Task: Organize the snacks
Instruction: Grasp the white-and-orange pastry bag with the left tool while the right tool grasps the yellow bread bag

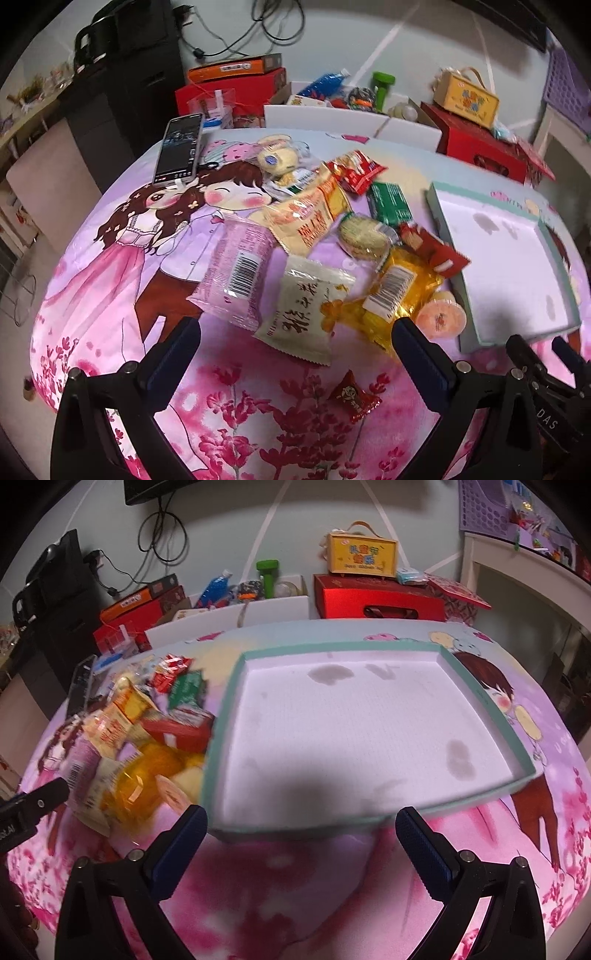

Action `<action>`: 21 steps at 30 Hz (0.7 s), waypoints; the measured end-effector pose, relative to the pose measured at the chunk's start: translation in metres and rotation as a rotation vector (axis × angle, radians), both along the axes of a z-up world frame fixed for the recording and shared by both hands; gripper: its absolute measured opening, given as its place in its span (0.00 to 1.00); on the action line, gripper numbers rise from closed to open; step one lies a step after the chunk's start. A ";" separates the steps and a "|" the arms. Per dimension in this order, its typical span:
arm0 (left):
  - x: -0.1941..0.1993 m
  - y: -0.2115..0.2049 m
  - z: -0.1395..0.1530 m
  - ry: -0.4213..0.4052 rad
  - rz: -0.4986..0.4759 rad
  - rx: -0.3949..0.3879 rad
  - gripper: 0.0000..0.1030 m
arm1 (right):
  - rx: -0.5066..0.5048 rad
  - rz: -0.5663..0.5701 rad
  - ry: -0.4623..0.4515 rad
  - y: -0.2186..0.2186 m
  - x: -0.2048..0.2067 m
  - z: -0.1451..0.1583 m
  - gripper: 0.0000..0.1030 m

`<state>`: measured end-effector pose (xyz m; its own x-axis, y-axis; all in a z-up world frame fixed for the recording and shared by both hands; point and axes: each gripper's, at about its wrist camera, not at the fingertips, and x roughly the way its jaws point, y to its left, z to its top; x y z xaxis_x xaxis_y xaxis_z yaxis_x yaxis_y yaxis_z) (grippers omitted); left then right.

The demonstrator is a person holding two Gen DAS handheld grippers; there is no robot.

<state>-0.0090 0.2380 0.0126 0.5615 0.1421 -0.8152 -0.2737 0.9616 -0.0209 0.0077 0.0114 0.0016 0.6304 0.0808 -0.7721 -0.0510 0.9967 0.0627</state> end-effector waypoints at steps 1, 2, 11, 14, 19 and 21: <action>0.001 0.005 0.001 0.002 0.008 -0.015 1.00 | 0.004 0.010 -0.003 0.003 0.002 0.003 1.00; 0.001 0.008 0.003 0.003 0.012 -0.024 1.00 | 0.006 0.017 -0.007 0.006 0.004 0.005 1.00; 0.011 0.039 0.002 0.045 0.065 -0.079 1.00 | 0.056 0.141 0.013 0.056 0.019 0.015 1.00; 0.015 0.043 -0.007 0.073 0.070 -0.086 1.00 | 0.085 0.176 0.023 0.071 0.026 0.015 0.99; 0.024 0.043 -0.023 0.101 0.038 -0.114 0.99 | 0.109 0.219 0.054 0.092 0.041 0.015 0.87; 0.030 0.042 -0.030 0.123 0.028 -0.116 0.94 | 0.125 0.237 0.082 0.098 0.049 0.013 0.85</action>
<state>0.0209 0.2802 -0.0172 0.4539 0.0567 -0.8893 -0.3072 0.9467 -0.0965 0.0564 0.1099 0.0149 0.5182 0.3163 -0.7946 -0.2714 0.9419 0.1980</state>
